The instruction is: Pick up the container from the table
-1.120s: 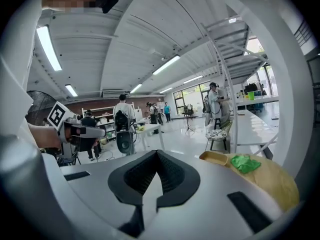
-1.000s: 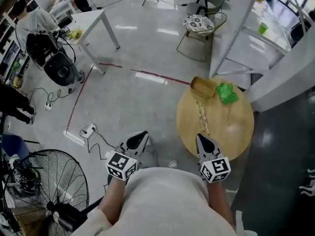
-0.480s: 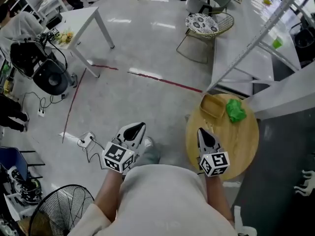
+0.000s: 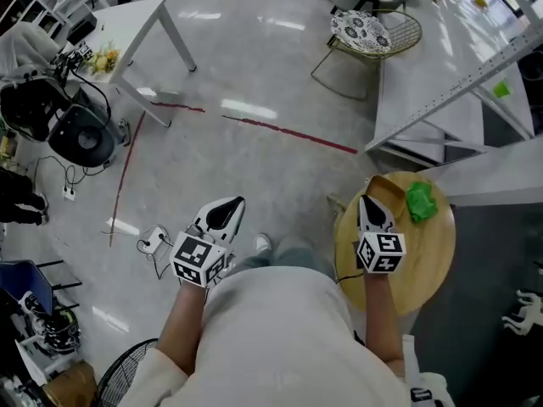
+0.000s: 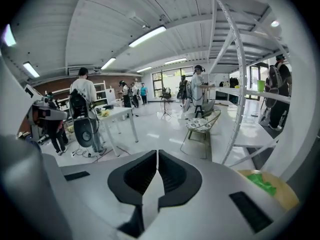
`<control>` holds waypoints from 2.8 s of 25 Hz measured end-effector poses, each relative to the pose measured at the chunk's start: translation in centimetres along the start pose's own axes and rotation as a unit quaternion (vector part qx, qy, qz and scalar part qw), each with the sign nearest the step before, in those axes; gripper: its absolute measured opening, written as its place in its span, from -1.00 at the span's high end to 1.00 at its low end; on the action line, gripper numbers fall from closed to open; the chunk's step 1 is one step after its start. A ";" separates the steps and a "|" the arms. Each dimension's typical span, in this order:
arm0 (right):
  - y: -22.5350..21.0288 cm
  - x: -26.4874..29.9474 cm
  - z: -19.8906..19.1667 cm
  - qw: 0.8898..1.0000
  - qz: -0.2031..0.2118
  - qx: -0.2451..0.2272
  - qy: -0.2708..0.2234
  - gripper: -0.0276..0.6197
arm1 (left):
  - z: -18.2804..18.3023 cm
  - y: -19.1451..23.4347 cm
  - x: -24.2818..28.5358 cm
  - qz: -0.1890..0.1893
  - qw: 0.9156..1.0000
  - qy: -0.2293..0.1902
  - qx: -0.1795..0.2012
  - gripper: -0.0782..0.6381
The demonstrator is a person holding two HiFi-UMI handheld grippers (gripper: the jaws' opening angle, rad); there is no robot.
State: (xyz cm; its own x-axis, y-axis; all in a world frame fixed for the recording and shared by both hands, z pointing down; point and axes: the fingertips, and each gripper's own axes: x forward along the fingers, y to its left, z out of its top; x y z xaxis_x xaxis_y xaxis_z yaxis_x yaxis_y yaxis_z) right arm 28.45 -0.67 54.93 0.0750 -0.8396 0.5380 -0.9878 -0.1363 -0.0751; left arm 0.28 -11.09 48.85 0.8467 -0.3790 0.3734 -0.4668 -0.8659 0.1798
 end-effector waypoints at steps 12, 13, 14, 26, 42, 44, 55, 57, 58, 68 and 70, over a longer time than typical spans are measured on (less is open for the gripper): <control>-9.8 7.8 -4.9 0.991 -0.039 0.019 0.124 0.67 | 0.9 1.9 6.8 0.024 0.998 0.038 -0.038 0.74; -10.3 8.4 -5.5 0.990 -0.041 0.024 0.134 0.63 | 0.9 2.0 7.3 0.025 0.998 0.041 -0.040 0.74; -10.8 9.0 -6.0 0.988 -0.043 0.028 0.144 0.58 | 0.9 2.1 7.8 0.027 0.998 0.044 -0.042 0.74; -14.8 14.4 -12.5 0.962 -0.073 0.086 0.250 0.40 | -0.2 2.6 11.2 0.038 0.994 0.075 -0.064 0.74; -14.0 16.2 -12.7 0.952 -0.083 0.080 0.285 0.76 | -0.3 5.1 10.5 0.056 0.993 0.064 -0.080 0.74; -13.1 16.7 -11.5 0.956 -0.068 0.068 0.276 0.77 | -0.2 5.5 10.3 0.059 0.993 0.059 -0.082 0.74; -2.2 19.9 -0.7 0.981 0.068 0.018 0.183 0.79 | 1.3 8.3 6.1 0.110 0.989 0.006 -0.097 0.74; 1.2 20.1 1.7 0.981 0.104 0.010 0.162 0.79 | 1.5 9.1 4.5 0.123 0.987 -0.005 -0.100 0.74; 2.9 20.0 2.8 0.981 0.121 0.005 0.150 0.79 | 1.6 9.4 3.8 0.131 0.986 -0.010 -0.102 0.74; 19.2 17.5 13.2 0.950 0.304 -0.063 0.028 0.79 | 2.6 13.2 -4.5 0.208 0.970 -0.067 -0.105 0.74; 22.1 16.7 15.0 0.938 0.339 -0.079 0.003 0.79 | 2.9 13.7 -6.0 0.219 0.967 -0.077 -0.102 0.74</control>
State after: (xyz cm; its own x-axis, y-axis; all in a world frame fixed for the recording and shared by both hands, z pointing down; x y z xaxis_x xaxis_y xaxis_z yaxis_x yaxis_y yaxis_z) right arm 9.95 -25.58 49.59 -0.5770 -0.7025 0.4166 -0.8166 0.5073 -0.2755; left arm -10.43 -21.68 46.46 0.5767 -0.7529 0.3172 -0.8169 -0.5346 0.2165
